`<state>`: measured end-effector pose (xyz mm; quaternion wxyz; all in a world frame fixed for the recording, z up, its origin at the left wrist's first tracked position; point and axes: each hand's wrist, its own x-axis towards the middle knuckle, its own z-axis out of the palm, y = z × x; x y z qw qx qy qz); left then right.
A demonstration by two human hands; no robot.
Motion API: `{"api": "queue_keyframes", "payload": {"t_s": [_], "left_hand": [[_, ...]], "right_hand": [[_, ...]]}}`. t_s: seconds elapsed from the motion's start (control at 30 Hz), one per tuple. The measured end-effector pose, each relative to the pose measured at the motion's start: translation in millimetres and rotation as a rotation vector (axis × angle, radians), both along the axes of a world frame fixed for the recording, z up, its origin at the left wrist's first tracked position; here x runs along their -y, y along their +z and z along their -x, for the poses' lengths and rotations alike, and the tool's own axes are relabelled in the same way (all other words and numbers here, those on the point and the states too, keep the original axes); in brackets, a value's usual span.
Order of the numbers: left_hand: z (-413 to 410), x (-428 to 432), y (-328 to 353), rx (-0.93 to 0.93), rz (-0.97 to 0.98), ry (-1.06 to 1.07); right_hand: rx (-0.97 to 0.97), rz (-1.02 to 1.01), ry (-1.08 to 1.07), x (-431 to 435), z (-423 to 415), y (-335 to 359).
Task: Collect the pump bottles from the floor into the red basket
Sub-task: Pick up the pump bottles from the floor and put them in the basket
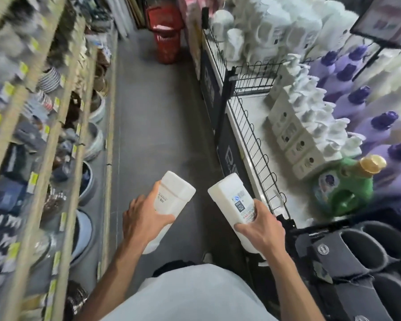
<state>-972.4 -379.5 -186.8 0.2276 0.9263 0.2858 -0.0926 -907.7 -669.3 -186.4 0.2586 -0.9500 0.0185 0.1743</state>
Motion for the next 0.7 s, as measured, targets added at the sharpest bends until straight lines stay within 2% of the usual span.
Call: {"api": "queue_keyframes", "payload": {"t_s": [0.33, 0.7], "left_hand": [[-2, -42, -4, -0.006, 0.016, 0.185], [-44, -119, -10, -0.002, 0.070, 0.174]], "right_hand": [[-0.001, 0.004, 0.190, -48, -63, -9], [-0.031, 0.049, 0.232, -125, -102, -7]]}}
